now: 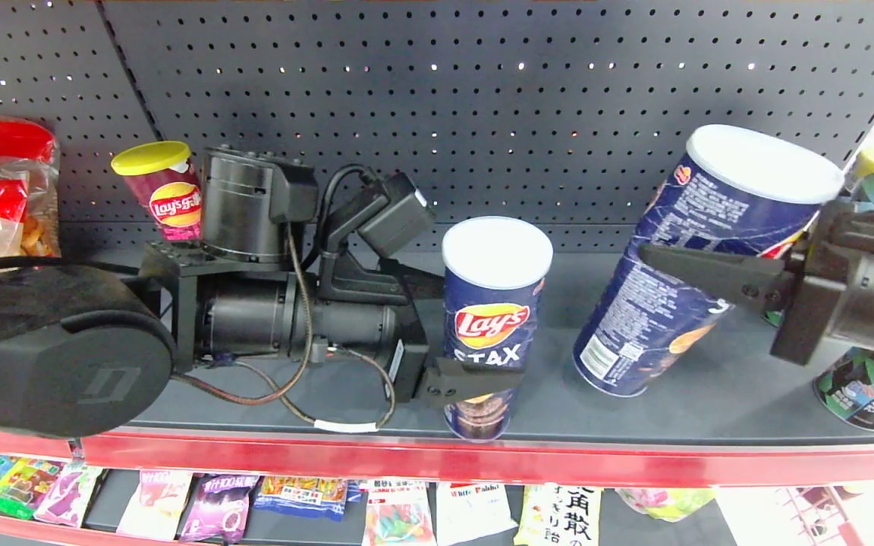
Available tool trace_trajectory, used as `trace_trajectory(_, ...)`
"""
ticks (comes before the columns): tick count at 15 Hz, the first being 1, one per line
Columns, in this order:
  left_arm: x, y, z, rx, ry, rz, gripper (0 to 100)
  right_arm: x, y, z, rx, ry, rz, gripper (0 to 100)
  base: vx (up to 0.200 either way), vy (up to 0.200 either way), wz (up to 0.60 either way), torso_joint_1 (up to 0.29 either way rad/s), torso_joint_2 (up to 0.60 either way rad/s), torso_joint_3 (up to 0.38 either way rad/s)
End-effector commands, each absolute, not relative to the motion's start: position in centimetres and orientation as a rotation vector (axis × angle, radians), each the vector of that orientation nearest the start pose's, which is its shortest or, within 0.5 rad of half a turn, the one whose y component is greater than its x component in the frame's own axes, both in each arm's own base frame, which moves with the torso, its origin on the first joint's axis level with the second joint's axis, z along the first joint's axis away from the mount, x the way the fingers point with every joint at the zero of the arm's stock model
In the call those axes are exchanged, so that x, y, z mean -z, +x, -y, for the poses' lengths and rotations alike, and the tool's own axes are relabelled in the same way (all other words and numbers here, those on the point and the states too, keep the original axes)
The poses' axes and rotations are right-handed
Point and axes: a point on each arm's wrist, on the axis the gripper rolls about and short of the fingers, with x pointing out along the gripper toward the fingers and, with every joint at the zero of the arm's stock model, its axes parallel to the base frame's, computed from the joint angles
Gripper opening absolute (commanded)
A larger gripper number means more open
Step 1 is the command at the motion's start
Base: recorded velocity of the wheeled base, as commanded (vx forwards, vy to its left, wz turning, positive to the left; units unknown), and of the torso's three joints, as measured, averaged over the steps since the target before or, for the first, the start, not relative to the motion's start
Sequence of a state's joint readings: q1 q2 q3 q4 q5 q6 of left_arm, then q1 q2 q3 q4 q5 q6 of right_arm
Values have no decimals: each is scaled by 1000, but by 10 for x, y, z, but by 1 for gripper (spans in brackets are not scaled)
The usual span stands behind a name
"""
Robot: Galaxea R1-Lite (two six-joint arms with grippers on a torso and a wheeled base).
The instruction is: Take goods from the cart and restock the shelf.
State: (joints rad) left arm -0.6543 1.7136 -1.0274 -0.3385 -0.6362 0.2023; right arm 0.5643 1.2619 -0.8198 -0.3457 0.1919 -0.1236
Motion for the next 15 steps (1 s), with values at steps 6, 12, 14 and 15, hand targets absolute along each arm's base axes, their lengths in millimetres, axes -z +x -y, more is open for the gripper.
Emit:
trace_trajectory(6, -210, 219, 149, 1205, 159, -263, 100, -251, 225, -138, -738, -152, -159, 0, 0, 0, 0, 0, 0, 0)
trace_trajectory(12, -207, 195, 104, 1082, 145, -264, 100, -246, 288, -166, -714, -152, -168, 0, 0, 0, 0, 0, 0, 0)
trace_trajectory(14, -209, 195, 101, 1071, 143, -256, 100, -244, 300, -173, -714, -153, -164, 0, 0, 0, 0, 0, 0, 0)
trace_trajectory(15, -209, 196, 99, 1060, 141, -258, 100, -243, 306, -176, -714, -153, -166, 0, 0, 0, 0, 0, 0, 0)
